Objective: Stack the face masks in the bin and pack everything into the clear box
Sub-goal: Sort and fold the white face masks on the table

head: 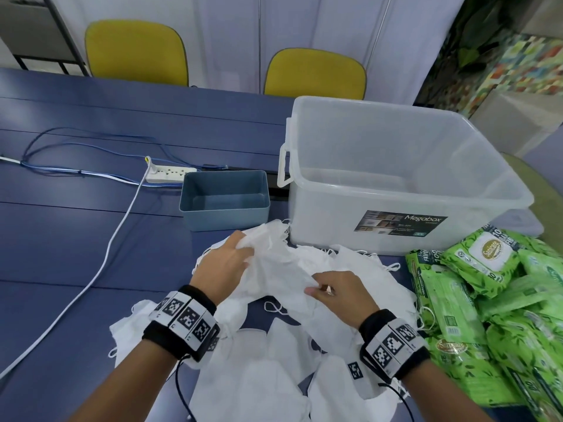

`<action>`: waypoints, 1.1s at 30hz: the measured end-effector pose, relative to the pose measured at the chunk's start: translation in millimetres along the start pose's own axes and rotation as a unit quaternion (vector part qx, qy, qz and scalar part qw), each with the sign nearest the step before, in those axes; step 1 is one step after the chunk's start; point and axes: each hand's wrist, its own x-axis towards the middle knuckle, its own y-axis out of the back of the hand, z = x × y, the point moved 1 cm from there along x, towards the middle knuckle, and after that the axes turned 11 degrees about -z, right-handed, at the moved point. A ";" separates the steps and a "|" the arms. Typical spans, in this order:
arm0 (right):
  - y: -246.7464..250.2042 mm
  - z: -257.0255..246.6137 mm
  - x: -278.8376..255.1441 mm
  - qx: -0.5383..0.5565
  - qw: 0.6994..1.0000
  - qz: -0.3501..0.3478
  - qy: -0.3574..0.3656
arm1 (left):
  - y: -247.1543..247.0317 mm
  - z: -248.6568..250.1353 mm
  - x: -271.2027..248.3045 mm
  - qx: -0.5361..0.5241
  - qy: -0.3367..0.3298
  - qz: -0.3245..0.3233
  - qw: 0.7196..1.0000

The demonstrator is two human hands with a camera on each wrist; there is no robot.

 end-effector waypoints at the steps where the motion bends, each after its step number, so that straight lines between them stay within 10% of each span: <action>1: -0.4 0.2 -0.7 -0.006 1.000 -0.004 0.018 | -0.9 -1.0 -0.2 0.004 -0.010 -0.001 1.000; 20: -1.5 10.2 1.3 0.068 0.993 0.067 -0.063 | -3.3 -6.7 -5.9 -0.102 -0.020 -0.017 0.994; 27: 4.5 -0.6 -4.6 -0.092 0.993 -0.073 0.032 | 5.3 -6.1 -4.3 -0.089 -0.046 0.018 0.995; 33: 5.1 -11.2 2.8 -0.119 0.988 -0.086 0.047 | 12.5 25.1 -15.9 -0.108 -0.140 -0.085 0.981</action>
